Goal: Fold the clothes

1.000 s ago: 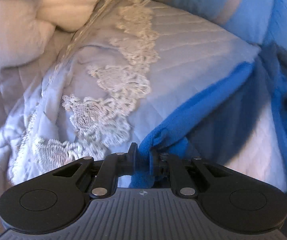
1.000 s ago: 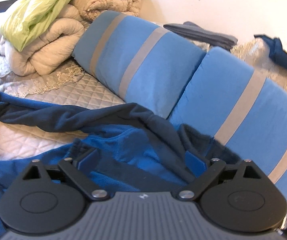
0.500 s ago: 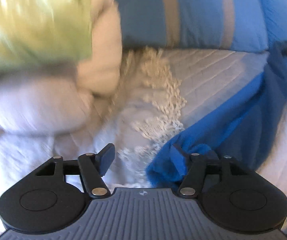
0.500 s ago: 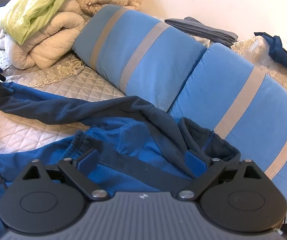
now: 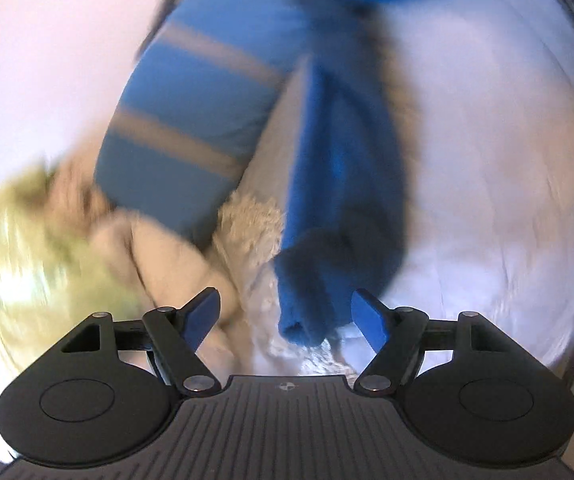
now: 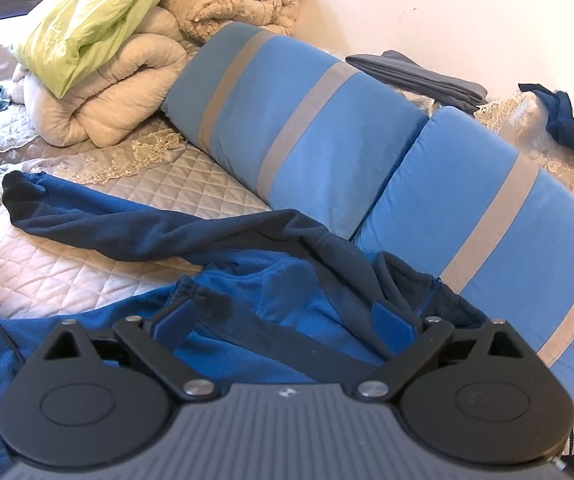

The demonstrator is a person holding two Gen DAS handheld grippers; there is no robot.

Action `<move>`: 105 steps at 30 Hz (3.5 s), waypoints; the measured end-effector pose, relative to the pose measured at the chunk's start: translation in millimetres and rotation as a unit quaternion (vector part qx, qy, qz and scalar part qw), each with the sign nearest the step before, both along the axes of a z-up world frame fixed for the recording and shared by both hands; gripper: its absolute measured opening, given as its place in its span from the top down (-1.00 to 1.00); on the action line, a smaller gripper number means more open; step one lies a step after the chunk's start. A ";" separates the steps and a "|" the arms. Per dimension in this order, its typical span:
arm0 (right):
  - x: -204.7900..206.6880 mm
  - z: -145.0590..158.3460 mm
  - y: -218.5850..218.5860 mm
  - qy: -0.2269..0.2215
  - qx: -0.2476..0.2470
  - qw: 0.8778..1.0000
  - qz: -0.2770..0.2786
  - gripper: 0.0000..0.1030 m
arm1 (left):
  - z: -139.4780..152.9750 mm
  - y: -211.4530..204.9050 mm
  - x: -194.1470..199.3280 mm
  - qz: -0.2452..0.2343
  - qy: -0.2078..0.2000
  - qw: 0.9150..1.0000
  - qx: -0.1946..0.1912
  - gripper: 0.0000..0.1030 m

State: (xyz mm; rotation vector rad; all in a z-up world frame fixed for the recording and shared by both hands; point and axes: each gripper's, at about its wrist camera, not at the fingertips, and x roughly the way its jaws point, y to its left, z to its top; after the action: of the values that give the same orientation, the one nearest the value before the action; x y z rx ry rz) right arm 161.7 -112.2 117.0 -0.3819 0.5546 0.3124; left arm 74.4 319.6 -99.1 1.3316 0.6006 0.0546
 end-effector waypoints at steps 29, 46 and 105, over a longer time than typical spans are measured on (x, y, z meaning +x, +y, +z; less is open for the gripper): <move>-40.1 13.9 -0.6 -0.019 0.001 1.000 0.018 -0.96 | 166.9 62.1 54.9 0.235 0.186 0.707 -0.640 0.94; -35.8 -2.5 3.7 0.002 0.012 1.000 0.013 -0.96 | 42.5 145.8 83.8 0.397 0.069 0.698 -0.592 0.58; -35.0 -37.9 -9.5 0.008 -0.013 1.000 0.002 -0.99 | 64.5 -41.3 24.6 0.190 -0.124 0.972 -0.064 0.74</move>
State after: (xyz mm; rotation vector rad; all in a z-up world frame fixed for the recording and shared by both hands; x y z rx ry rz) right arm 126.7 -121.7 79.1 -0.4058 0.5732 0.3125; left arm 99.0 278.3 -34.6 1.0492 0.6267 0.4810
